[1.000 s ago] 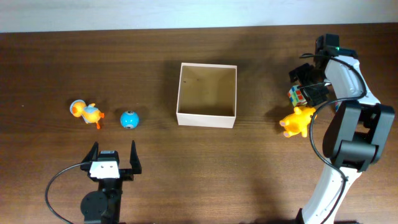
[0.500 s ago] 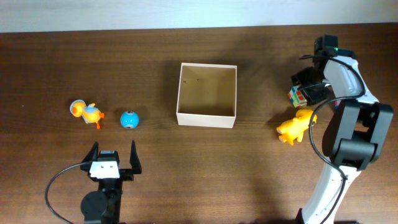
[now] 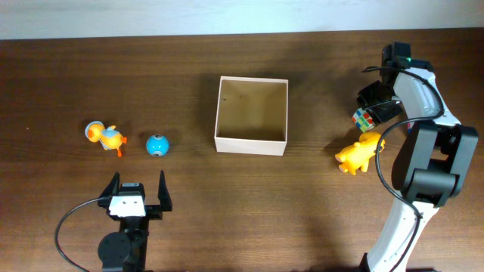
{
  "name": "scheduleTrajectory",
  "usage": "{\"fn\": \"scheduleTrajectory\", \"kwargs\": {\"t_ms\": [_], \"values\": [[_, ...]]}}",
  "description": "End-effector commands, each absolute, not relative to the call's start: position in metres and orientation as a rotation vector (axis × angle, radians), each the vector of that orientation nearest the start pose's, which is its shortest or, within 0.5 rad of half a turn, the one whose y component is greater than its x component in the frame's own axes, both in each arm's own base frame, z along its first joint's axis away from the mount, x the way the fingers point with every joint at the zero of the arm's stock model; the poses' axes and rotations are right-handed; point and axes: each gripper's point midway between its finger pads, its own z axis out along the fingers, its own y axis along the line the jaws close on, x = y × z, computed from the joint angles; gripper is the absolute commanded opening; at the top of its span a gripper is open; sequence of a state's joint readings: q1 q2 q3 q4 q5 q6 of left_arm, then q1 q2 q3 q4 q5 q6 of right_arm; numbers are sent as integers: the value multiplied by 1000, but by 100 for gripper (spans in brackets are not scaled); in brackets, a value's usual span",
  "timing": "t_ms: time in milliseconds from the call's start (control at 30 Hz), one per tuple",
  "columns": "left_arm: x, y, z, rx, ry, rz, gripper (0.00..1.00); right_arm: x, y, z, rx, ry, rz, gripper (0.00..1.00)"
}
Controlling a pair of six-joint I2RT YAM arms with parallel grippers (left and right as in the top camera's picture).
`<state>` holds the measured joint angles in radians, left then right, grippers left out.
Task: Pack container
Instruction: 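Close the right gripper on the Rubik's cube and lift it, then carry the cube with the right gripper over the box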
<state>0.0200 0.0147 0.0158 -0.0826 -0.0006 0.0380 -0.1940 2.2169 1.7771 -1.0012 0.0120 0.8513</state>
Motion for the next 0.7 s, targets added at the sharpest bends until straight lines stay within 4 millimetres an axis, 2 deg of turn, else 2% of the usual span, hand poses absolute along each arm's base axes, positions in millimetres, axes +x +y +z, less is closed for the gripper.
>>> {"fn": "scheduleTrajectory", "kwargs": {"t_ms": [0,167,367,500,667], "values": [[246,5,156,28,1650,56,99,444,-98,21,1425,2667,-27,43],[246,5,156,28,1650,56,99,445,-98,21,1354,2703,-30,45],[246,5,156,28,1650,56,99,452,-92,22,1149,2780,22,45],[246,5,156,28,1650,56,99,461,-78,24,933,2839,146,45],[246,5,156,28,1650,56,99,475,-47,31,598,2863,411,46]]}}
